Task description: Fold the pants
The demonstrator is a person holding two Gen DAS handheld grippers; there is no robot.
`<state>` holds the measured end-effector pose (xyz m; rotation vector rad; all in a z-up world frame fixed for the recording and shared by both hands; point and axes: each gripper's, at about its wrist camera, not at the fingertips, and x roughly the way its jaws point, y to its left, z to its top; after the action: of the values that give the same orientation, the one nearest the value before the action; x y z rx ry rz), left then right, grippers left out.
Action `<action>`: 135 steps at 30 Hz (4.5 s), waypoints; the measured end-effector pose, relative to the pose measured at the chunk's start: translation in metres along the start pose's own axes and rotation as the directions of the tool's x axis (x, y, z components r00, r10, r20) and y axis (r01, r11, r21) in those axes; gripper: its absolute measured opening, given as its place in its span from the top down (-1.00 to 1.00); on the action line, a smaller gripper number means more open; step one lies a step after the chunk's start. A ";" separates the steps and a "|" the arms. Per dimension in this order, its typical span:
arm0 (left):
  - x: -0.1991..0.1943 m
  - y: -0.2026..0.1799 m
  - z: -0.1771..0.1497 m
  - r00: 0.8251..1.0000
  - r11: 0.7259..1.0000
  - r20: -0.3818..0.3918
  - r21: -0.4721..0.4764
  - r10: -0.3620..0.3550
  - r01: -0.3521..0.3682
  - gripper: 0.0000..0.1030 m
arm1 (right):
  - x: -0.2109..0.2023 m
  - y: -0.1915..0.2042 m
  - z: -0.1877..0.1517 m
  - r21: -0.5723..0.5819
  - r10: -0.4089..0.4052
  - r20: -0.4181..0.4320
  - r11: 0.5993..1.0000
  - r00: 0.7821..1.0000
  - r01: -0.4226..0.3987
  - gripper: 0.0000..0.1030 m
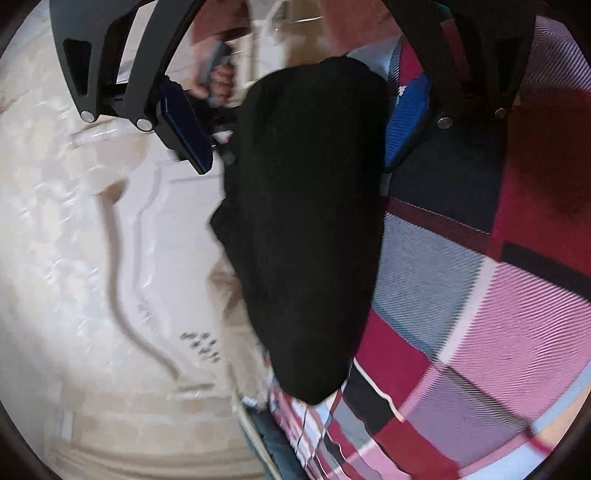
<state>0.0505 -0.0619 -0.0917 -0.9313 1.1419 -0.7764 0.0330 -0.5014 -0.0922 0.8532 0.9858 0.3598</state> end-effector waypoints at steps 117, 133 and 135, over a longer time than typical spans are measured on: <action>-0.114 0.028 0.092 0.965 0.947 0.185 0.230 0.185 -0.226 -0.34 | 0.113 0.071 0.037 -0.063 0.126 -0.077 0.989 0.989 -0.130 -0.46; -0.064 0.038 0.165 0.953 0.925 0.098 0.233 0.286 -0.301 0.21 | 0.174 0.093 0.082 -0.129 0.073 -0.183 0.987 0.980 -0.097 0.16; -0.065 0.031 0.168 0.942 0.907 0.116 0.255 0.316 -0.336 0.28 | 0.174 0.097 0.085 -0.141 0.078 -0.168 0.985 0.983 -0.102 0.26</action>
<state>0.1983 0.0432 -0.0700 -0.5149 1.0610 -0.6001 0.2063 -0.3721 -0.0953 0.7421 1.0582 0.5813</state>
